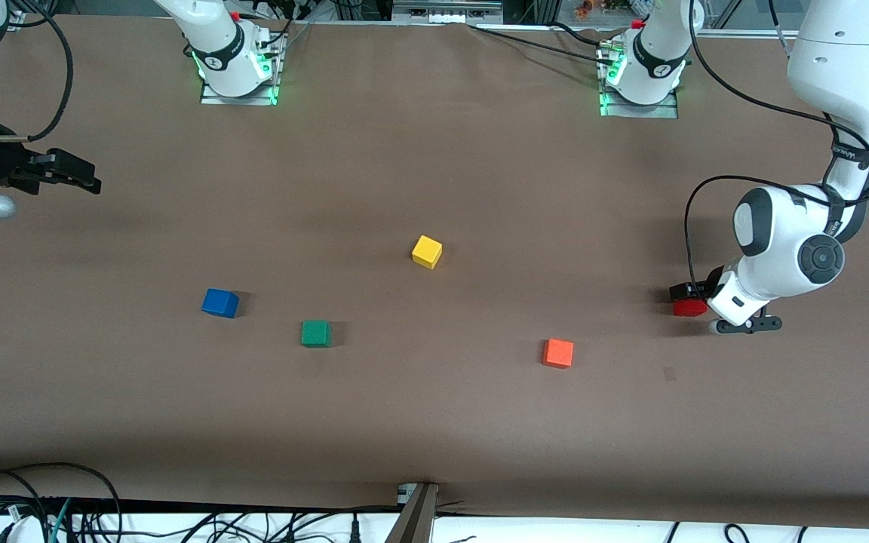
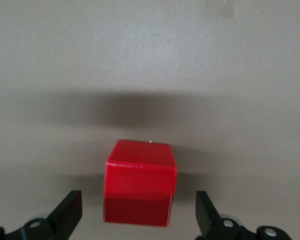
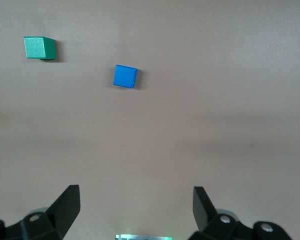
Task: Pass red block to right arm, stack on blue
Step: 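Close the left gripper on the red cube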
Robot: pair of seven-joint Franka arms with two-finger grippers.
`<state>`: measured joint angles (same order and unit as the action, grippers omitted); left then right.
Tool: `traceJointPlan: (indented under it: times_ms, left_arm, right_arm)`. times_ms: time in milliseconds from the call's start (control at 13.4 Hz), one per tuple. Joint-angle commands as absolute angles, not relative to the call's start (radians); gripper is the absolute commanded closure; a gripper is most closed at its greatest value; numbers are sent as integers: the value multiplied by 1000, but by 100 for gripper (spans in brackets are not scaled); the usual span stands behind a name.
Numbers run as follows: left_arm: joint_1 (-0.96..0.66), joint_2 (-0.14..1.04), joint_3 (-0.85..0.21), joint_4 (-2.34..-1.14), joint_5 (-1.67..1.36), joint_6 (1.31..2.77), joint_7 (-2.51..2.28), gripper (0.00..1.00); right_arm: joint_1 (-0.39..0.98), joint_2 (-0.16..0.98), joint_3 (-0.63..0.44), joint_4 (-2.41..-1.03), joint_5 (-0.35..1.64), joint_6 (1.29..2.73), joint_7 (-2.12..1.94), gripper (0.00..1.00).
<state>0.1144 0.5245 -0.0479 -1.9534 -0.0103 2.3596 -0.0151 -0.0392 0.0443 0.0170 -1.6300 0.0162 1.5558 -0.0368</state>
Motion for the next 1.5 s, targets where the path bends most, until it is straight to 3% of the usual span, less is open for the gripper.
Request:
traceJointPlan:
  times_ms: [0, 75, 150, 300, 449, 524, 974, 1423]
  left_arm:
    - [118, 537, -51, -1948, 18, 2381, -2, 0]
    - [118, 537, -49, -1948, 18, 2379, 12, 8]
    - [120, 537, -49, -1948, 18, 2379, 52, 33]
    - [124, 537, -49, -1947, 17, 2379, 77, 71]
    - [124, 535, -49, -1944, 18, 2376, 78, 96]
    - [133, 535, -49, -1939, 17, 2372, 98, 100]
    - [155, 511, -61, -1913, 15, 2335, 323, 100]
    - [175, 456, -64, -1853, -147, 2252, 758, 100]
  right_arm:
    - [-41, 45, 21, -1611, 15, 1537, -26, 0]
    - [-40, 44, 23, -1611, 15, 1537, -26, 0]
    - [-41, 44, 23, -1611, 15, 1537, -26, 0]
    - [-38, 44, 25, -1611, 15, 1537, -25, 0]
    - [-38, 44, 26, -1611, 17, 1536, -31, 0]
    - [-38, 43, 28, -1611, 17, 1528, -31, 0]
    - [-40, 52, 25, -1611, 47, 1461, -34, 0]
    - [-49, 89, 18, -1611, 335, 1368, -37, 0]
